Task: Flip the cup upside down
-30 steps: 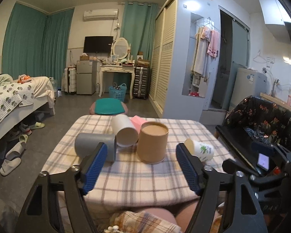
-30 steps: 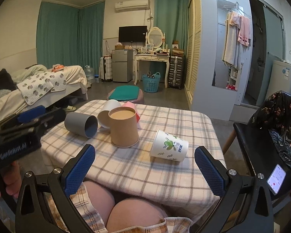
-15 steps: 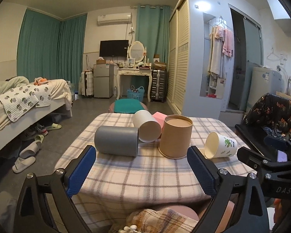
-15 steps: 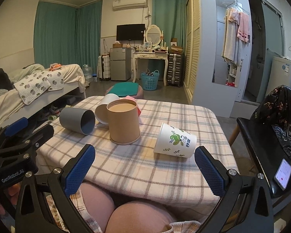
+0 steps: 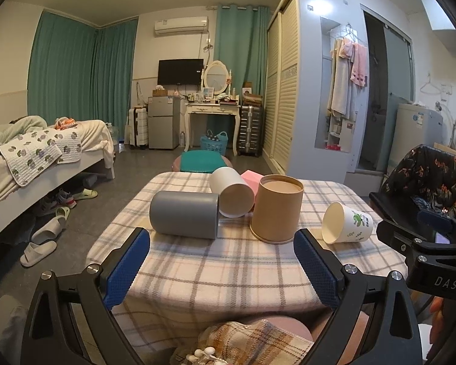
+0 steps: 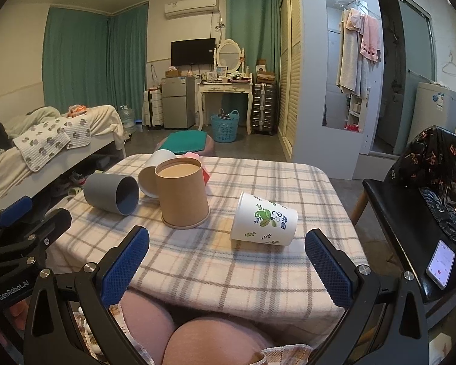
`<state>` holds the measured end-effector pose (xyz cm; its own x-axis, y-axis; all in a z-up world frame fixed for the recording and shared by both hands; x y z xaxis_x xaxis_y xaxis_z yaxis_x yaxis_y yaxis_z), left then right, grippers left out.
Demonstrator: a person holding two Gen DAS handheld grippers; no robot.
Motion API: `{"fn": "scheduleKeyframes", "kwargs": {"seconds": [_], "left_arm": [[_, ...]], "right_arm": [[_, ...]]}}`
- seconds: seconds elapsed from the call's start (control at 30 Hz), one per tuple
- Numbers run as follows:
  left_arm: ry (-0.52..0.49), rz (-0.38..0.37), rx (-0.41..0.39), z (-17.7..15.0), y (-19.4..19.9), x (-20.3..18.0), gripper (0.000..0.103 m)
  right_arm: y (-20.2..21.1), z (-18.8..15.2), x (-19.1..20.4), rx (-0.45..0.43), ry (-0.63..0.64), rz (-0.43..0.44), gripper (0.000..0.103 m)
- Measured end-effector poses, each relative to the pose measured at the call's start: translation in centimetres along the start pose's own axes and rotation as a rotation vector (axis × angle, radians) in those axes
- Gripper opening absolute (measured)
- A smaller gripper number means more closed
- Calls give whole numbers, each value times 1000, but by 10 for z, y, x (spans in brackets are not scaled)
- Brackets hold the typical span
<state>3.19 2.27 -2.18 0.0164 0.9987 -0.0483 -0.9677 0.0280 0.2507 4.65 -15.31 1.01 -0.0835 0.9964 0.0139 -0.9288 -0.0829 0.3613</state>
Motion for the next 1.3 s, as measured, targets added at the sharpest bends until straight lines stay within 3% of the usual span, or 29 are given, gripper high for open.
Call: {"fn": "scheduleKeyframes", "kwargs": {"seconds": [1.3], "left_arm": [[16,-14,12,-3,0,1,98]], "right_arm": [[-5,-13,3,39,-3,8,103]]}}
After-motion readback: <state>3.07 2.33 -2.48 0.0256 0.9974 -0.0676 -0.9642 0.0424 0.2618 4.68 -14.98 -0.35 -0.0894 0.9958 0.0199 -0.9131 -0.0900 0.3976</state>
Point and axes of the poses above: each gripper's, at about its wrist camera, not at the fingertips, and y roughly against the way its jaws point, x to its left, z to its top, the point moved 4 cm from there along -y, roughly the way its jaws point, and after that the axes turned 8 degrees about -x, right-handed, at the moved point
